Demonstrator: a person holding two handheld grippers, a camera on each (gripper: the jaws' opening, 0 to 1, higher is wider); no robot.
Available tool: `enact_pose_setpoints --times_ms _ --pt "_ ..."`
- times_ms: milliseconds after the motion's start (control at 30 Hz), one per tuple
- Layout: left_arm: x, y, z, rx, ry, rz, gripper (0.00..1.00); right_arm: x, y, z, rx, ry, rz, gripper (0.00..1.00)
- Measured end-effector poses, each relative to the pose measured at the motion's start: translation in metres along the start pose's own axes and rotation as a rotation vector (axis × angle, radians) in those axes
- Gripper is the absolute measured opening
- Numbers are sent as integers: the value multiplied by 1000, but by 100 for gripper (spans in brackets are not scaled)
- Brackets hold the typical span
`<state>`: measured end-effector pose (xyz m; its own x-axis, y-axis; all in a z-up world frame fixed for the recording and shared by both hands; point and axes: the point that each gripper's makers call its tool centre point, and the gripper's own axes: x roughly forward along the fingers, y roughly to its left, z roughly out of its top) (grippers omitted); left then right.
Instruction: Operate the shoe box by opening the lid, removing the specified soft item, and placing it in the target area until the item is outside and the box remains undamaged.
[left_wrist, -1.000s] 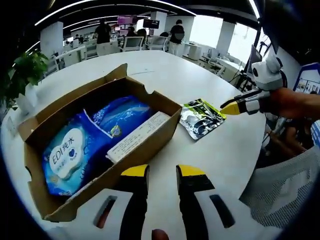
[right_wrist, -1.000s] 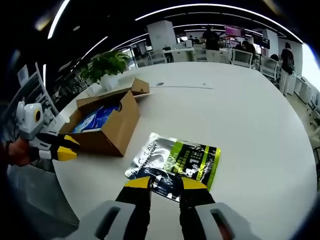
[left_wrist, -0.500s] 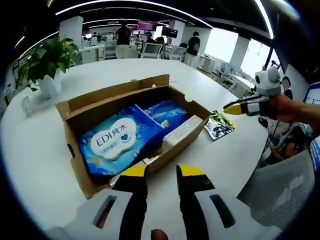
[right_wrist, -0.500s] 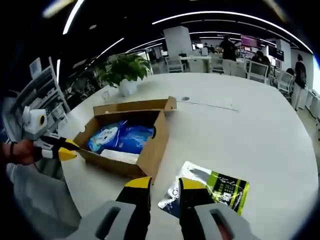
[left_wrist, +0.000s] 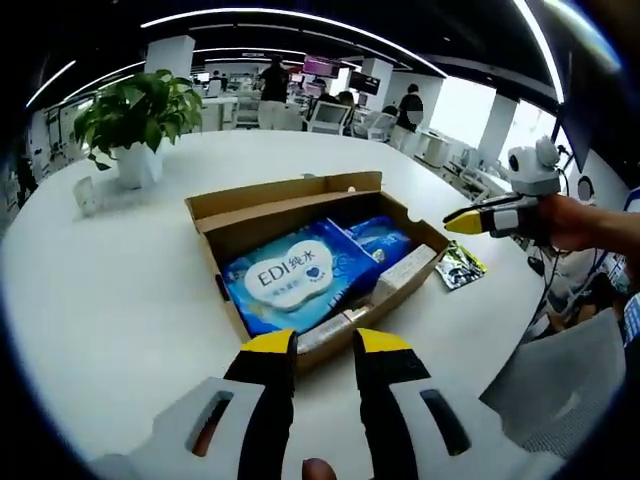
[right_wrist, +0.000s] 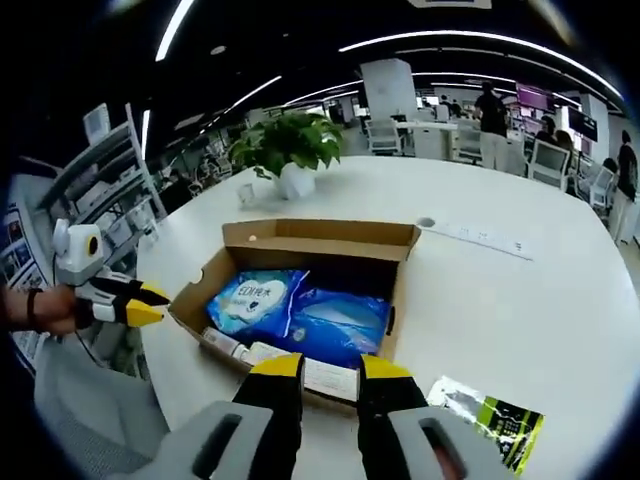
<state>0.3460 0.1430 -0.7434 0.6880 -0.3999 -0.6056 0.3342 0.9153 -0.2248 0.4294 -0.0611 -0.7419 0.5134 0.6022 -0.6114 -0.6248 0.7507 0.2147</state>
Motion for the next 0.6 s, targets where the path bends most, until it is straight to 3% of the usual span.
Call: enact_pose_setpoints --times_ms 600 --pt "-10 22 1 -55 -30 25 23 66 39 19 0 39 59 17"
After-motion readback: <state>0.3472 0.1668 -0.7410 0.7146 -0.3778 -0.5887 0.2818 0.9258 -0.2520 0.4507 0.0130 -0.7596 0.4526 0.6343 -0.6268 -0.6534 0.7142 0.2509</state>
